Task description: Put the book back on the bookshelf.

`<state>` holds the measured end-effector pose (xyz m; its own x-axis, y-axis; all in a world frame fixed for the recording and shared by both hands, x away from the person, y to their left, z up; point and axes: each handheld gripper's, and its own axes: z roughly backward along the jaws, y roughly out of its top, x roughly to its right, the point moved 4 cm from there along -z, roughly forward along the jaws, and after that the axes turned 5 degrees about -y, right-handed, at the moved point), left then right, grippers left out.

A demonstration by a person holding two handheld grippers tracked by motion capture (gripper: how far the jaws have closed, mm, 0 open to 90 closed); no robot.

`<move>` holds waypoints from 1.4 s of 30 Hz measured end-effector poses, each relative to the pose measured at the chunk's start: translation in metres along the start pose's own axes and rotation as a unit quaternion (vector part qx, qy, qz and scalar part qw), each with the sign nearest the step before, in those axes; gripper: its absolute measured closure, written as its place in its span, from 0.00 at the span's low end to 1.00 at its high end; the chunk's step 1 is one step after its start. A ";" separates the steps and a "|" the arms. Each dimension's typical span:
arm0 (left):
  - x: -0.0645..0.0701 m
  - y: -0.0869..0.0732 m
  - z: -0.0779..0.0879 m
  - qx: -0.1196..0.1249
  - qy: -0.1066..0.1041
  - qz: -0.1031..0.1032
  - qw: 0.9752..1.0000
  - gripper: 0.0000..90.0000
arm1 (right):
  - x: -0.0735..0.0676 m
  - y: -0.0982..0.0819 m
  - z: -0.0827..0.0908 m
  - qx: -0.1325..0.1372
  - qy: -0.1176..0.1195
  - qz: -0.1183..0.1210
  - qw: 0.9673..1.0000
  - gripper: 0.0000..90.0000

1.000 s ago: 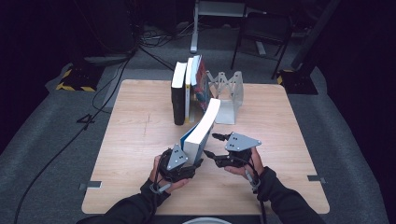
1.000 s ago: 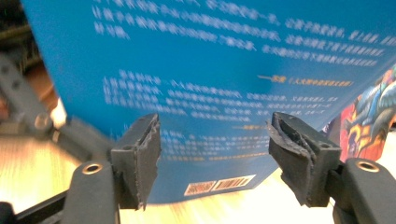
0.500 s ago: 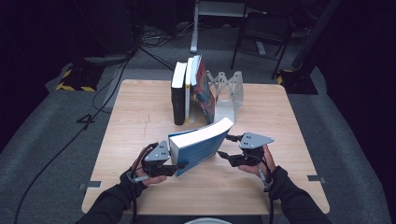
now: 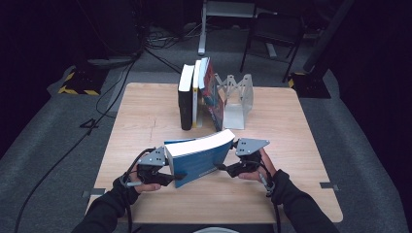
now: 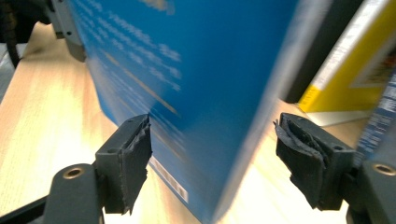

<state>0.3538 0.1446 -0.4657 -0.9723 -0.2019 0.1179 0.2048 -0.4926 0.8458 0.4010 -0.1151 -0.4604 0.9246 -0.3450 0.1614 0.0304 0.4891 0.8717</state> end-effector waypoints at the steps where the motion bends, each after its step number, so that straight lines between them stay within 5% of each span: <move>1: 0.000 0.000 0.000 0.001 0.004 0.001 1.000 0.62 | -0.002 0.001 -0.001 0.000 0.006 0.002 1.000 0.35; 3: -0.001 -0.001 0.001 0.004 0.010 0.004 1.000 0.60 | -0.004 0.001 -0.002 0.000 0.001 0.005 1.000 0.35; 8: -0.007 -0.002 0.004 0.006 0.064 0.034 0.997 0.47 | 0.000 -0.002 0.005 0.000 0.012 0.000 1.000 0.47; 11: -0.008 0.000 0.005 0.014 0.089 0.034 0.995 0.47 | -0.002 -0.005 0.010 0.000 0.011 0.000 1.000 0.53; 16: -0.012 0.001 0.002 0.033 0.106 0.049 0.993 0.42 | -0.011 -0.009 0.028 -0.001 0.035 0.014 0.999 0.64; 18: -0.014 0.001 0.001 0.037 0.102 0.051 0.993 0.41 | -0.014 -0.006 0.029 -0.003 0.032 0.028 0.999 0.63; 26: -0.026 0.012 -0.010 0.042 0.084 0.054 0.994 0.41 | -0.008 0.030 0.039 0.053 0.009 0.010 0.999 0.58; 35: -0.036 0.036 -0.045 0.029 0.051 0.033 0.998 0.37 | -0.007 0.045 0.068 0.038 -0.027 0.021 0.999 0.62; 42: -0.047 0.049 -0.064 0.030 0.033 0.035 0.998 0.32 | 0.002 0.042 0.081 0.018 -0.049 0.002 0.999 0.62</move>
<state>0.4167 0.0761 -0.4628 -0.9457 -0.2908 0.1454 0.2637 -0.4247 0.8661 0.3730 -0.1604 -0.3863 0.8833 -0.4206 0.2073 0.0116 0.4615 0.8871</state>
